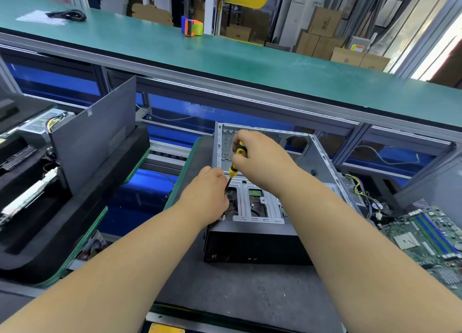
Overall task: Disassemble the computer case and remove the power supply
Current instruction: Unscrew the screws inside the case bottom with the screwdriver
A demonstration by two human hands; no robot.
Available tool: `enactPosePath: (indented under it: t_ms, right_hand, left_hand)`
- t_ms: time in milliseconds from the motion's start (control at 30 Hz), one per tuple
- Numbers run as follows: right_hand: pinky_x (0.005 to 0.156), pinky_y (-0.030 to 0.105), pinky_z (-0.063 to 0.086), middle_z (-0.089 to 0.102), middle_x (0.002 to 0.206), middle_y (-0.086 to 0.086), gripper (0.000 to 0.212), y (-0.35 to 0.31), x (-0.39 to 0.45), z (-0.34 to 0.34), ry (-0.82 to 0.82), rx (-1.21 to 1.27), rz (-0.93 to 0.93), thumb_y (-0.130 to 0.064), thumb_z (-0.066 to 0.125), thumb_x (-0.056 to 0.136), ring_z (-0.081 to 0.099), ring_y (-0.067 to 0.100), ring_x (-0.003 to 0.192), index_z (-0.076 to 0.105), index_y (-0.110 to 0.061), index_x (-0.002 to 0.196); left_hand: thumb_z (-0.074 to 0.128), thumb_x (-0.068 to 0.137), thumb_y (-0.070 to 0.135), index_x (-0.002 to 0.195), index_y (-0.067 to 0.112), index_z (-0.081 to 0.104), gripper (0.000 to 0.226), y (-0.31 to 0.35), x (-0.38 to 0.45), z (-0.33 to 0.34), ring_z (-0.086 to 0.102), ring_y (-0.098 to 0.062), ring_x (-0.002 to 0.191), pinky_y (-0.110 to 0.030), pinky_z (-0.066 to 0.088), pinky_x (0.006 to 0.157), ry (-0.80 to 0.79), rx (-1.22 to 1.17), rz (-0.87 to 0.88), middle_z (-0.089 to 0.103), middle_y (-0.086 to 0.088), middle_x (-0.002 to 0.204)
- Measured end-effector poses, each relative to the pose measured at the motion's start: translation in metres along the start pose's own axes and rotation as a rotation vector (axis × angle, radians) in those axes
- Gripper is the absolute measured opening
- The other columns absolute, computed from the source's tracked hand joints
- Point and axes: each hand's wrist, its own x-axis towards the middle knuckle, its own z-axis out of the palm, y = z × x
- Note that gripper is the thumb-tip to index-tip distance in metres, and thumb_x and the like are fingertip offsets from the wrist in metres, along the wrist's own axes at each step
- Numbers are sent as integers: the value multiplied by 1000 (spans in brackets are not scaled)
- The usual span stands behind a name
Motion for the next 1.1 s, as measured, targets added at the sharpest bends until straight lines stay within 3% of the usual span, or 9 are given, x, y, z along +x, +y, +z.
enactPosePath:
  t_ms: [67,133,267,400,600,700,800,900,1100]
  right_hand:
    - [57,33,38,55,81,-2,32,-2,0,0,18,-118,-7,-51,53,93,52,20,75,53,-19,91]
    - [57,32,39,58,78,-2,39,-3,2,-1,8,-136,0,-57,51,94,52,20,72,52,-18,89]
    - [56,29,34,58,85,-3,15,-4,3,-1,-30,-3,1,-35,57,97,52,20,77,52,-20,98]
    - [70,38,48,61,97,2,18,-4,-1,1,8,77,11,-25,59,95,57,24,84,51,-16,108]
    - [70,37,47,56,96,3,11,-4,-2,2,-7,79,8,-18,56,91,55,26,87,55,-15,101]
    - [65,36,44,57,88,2,17,-4,-2,1,2,-45,-12,-32,54,92,54,25,81,55,-15,96]
    - [54,32,36,58,75,0,41,-6,-1,-2,18,-126,3,-57,49,94,53,21,70,55,-17,87]
    - [55,31,32,62,82,0,25,-6,1,-3,-18,-34,20,-43,53,98,53,22,75,56,-18,96]
    - [68,33,42,57,96,0,11,-6,0,-2,5,42,25,-21,58,94,54,22,83,54,-16,104]
  left_hand:
    - [52,92,26,112,13,55,24,1,0,0,40,-14,98,-28,47,83,-8,-9,-18,49,1,111]
    - [53,91,27,109,14,55,22,0,0,-2,38,-13,96,-28,47,79,-25,-21,-20,48,2,110]
    - [58,85,31,98,17,56,19,-5,-3,-8,40,-14,97,-31,49,76,-63,-42,19,45,6,102]
    - [61,81,32,97,18,56,22,-7,-4,-8,37,-12,95,-32,50,78,-75,-55,23,45,8,102]
    - [61,81,33,98,17,57,24,-9,-4,-6,37,-12,97,-35,51,80,-74,-48,20,47,8,105]
    - [60,83,35,99,17,58,25,-9,-3,-5,39,-13,100,-34,51,80,-55,-54,19,48,8,106]
    - [61,84,38,102,18,59,26,-8,-4,-4,40,-12,103,-32,49,83,-40,-71,14,48,8,105]
    - [60,85,36,99,18,61,24,-9,-4,-4,41,-13,104,-33,50,82,-23,-81,15,50,8,102]
    - [60,83,33,96,18,61,20,-9,-4,-3,39,-11,98,-30,49,77,-17,-82,21,49,8,99]
